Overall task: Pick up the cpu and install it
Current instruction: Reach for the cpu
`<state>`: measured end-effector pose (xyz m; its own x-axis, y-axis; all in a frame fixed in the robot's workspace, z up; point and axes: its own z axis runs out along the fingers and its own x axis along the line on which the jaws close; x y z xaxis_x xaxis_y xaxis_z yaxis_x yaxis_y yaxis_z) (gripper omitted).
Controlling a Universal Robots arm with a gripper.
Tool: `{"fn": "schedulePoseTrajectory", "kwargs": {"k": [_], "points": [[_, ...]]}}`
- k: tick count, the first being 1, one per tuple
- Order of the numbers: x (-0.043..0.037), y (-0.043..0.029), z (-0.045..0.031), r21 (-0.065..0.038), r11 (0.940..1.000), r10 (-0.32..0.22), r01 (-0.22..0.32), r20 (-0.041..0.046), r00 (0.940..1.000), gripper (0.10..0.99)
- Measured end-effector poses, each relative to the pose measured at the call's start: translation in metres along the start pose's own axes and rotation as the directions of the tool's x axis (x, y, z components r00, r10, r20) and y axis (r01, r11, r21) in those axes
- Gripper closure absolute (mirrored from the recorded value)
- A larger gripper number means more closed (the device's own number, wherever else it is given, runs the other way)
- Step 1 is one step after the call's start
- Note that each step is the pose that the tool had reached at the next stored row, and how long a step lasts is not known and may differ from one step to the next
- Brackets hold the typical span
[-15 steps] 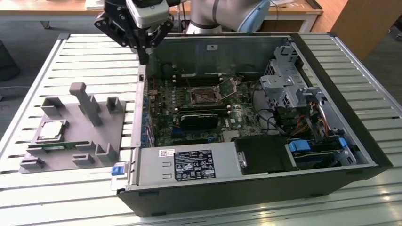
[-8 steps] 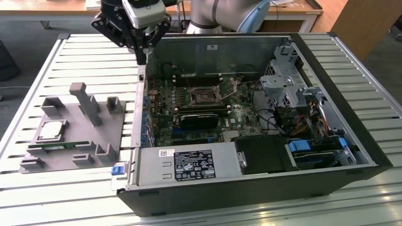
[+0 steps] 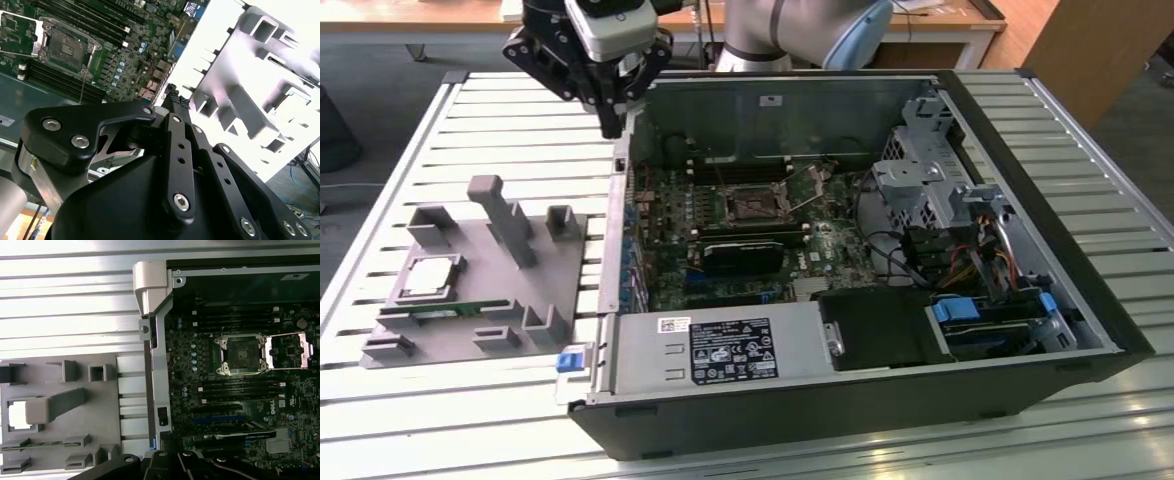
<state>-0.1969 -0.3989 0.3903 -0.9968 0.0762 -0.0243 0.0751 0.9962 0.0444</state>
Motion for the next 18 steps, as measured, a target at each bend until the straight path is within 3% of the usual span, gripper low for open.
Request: {"fn": "schedulePoseTrajectory", "kwargs": {"k": [8,18], "points": [[0.0164,-0.0012,-0.0002,0.0,1.0,0.0,0.0,0.0,1.0,0.98],[0.0301,-0.0023,-0.0004,0.0,1.0,0.0,0.0,-0.0001,1.0,0.98]]}}
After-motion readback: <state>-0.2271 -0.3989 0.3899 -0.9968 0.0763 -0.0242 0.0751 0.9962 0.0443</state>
